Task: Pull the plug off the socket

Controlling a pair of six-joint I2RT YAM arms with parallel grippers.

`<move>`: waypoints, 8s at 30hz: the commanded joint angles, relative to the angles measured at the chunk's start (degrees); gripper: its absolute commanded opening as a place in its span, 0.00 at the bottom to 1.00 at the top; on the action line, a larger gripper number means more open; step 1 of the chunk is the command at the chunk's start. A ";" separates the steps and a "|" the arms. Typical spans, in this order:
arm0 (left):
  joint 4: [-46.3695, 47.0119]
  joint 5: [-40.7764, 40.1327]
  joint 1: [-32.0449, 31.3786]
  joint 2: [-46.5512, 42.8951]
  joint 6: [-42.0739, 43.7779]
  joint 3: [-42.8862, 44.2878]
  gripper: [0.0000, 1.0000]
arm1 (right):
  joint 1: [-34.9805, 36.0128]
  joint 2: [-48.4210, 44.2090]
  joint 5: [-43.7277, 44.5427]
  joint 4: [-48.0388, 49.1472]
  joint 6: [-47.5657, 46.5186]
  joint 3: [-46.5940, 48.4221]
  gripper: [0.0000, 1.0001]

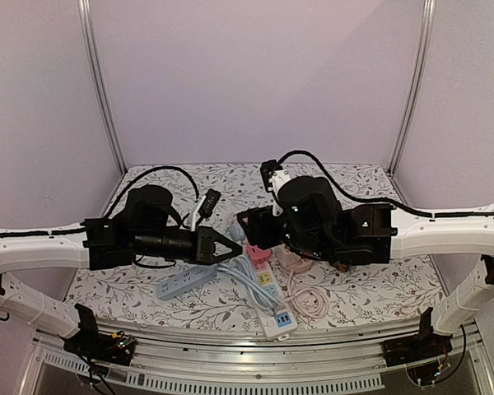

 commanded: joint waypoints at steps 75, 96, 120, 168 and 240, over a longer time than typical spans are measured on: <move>7.01 4.95 2.72 2.26 -2.99 -2.73 0.00 | -2.26 -3.43 -3.27 -5.22 3.74 -1.87 0.00; 4.76 2.88 5.88 -0.15 -3.70 -4.16 0.00 | -2.38 -2.30 -16.98 -2.50 -2.26 -1.12 0.00; 4.84 -0.85 8.17 -2.07 -5.71 -7.61 0.00 | -2.23 2.71 1.43 -22.28 12.06 6.49 0.00; 3.18 2.15 13.82 -6.00 -6.54 -11.53 0.00 | -1.99 -3.94 4.46 -18.93 9.19 4.07 0.00; -9.32 8.97 56.07 22.17 12.52 0.76 0.46 | -51.33 18.32 -21.67 -24.90 -1.80 3.77 0.31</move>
